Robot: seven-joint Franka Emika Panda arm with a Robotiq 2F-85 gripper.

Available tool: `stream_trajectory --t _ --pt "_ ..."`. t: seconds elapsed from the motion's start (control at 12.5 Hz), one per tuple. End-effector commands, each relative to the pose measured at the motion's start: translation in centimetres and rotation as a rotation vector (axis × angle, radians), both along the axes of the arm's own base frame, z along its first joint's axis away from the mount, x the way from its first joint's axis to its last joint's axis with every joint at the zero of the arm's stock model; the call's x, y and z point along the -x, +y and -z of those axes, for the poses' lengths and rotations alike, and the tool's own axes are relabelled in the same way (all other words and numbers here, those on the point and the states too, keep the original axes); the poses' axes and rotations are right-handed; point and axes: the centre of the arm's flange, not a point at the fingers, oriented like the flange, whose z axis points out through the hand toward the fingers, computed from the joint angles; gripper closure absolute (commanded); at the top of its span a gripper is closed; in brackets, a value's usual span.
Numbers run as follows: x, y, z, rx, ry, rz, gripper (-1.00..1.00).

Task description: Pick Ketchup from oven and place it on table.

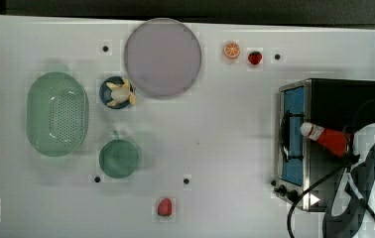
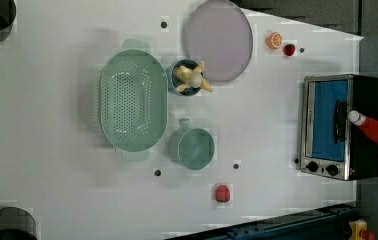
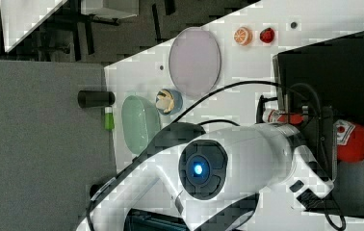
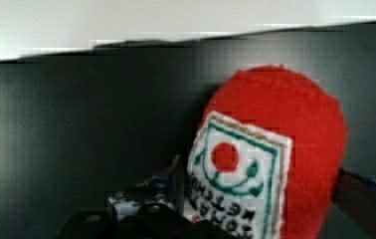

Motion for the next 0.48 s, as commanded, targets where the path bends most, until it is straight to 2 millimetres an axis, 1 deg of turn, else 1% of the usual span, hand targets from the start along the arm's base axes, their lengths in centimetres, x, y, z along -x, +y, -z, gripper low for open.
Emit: stream_trajectory --t 0.08,0.16,0.24,0.32,0.4,0.48 --pt "-2.6 2.1 -3.4 0.004 -0.039 -0.094 -0.26" --pt "-3.5 2.7 -6.2 0.007 -0.068 -0.114 -0.26" --pt "-4.3 4.0 -10.1 -0.013 -0.093 -0.142 -0.26" --pt "-4.4 6.1 -13.8 -0.07 -0.085 -0.177 -0.26" --pt "-4.5 8.0 -15.5 -0.12 -0.061 -0.209 -0.26" --pt "-5.1 11.1 -17.1 -0.165 -0.039 -0.268 -0.26"
